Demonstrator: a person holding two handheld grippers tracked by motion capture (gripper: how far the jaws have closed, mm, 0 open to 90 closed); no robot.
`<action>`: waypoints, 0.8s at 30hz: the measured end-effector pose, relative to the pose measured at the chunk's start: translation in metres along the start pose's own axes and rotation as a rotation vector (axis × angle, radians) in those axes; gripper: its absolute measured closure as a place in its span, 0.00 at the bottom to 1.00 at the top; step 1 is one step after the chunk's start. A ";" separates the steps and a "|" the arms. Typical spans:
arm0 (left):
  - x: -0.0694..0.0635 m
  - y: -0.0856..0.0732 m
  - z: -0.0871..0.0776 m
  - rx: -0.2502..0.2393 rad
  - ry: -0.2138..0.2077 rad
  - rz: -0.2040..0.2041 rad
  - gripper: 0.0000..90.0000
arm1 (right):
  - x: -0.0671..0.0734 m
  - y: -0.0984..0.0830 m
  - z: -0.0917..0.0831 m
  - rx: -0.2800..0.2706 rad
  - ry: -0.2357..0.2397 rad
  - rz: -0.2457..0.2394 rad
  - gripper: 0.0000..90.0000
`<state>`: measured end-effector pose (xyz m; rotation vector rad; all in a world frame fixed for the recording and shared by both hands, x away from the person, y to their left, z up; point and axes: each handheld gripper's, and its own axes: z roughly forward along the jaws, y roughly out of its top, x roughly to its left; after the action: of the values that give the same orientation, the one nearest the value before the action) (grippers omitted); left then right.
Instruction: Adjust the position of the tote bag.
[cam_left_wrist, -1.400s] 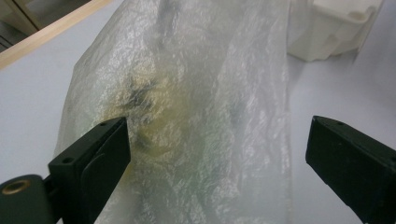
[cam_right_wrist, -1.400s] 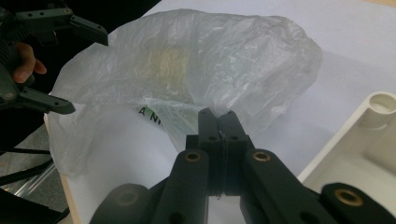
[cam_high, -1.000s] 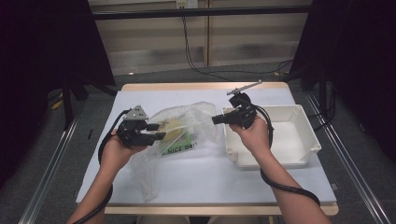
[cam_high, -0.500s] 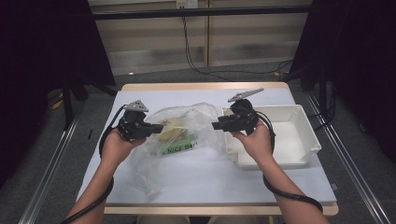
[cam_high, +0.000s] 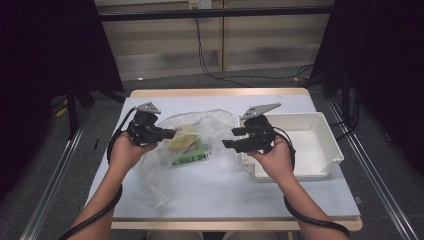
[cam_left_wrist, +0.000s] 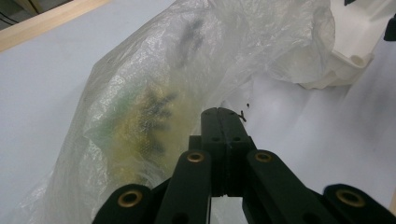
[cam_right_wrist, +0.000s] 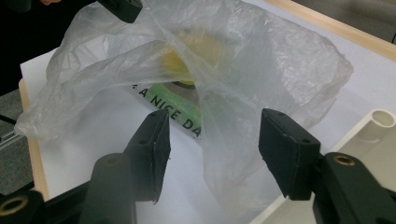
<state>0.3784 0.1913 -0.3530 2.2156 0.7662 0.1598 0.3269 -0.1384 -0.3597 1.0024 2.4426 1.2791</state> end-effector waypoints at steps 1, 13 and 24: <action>0.000 0.000 0.000 0.003 0.006 -0.003 1.00 | 0.001 -0.001 0.000 0.001 0.002 0.003 0.49; 0.000 -0.002 0.003 0.015 -0.013 -0.008 1.00 | 0.013 -0.004 0.009 0.024 0.027 -0.030 0.47; -0.004 0.006 0.005 0.021 -0.004 0.004 1.00 | 0.023 0.003 0.000 0.010 0.029 -0.076 0.41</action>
<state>0.3796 0.1834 -0.3517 2.2363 0.7651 0.1501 0.3113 -0.1225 -0.3542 0.8901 2.4856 1.2671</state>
